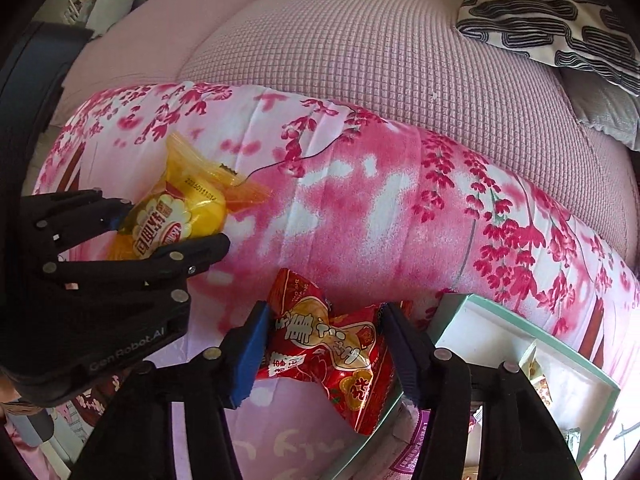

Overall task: Organize snacks
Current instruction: 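Grasp the yellow bread pack with the left gripper while the right grasps the red candy pack, then carry both packs over the tray and lower them in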

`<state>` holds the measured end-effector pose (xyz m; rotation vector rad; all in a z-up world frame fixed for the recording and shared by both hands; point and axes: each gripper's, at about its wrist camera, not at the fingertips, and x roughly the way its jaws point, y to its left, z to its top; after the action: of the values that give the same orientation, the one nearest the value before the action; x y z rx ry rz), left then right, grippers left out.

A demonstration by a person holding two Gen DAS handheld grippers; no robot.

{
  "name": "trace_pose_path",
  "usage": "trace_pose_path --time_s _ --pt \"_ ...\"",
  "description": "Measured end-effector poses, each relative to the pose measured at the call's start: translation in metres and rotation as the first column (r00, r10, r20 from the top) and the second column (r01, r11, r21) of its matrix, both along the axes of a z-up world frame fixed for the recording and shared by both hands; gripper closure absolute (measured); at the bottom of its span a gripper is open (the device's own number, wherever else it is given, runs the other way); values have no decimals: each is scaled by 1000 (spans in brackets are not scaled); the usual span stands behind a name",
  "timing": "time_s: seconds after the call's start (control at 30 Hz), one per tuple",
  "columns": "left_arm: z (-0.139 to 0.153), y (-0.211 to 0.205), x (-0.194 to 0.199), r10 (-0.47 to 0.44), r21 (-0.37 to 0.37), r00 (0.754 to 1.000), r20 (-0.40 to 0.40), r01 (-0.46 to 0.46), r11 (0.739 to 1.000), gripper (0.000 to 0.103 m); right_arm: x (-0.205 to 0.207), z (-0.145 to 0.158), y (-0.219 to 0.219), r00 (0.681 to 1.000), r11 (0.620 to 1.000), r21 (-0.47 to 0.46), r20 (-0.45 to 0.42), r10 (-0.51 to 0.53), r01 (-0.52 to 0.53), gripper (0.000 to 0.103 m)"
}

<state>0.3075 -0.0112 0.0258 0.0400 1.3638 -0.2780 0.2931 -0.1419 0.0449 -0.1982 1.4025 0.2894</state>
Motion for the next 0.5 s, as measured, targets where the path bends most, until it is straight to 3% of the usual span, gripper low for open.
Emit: trace_pose_path --time_s 0.3,0.5 --pt "12 21 -13 33 31 999 -13 -33 999 61 -17 14 12 999 999 -13 -2 39 -39 52" --pt "40 28 -32 36 19 999 -19 -35 999 61 -29 44 9 998 998 7 13 55 -55 52"
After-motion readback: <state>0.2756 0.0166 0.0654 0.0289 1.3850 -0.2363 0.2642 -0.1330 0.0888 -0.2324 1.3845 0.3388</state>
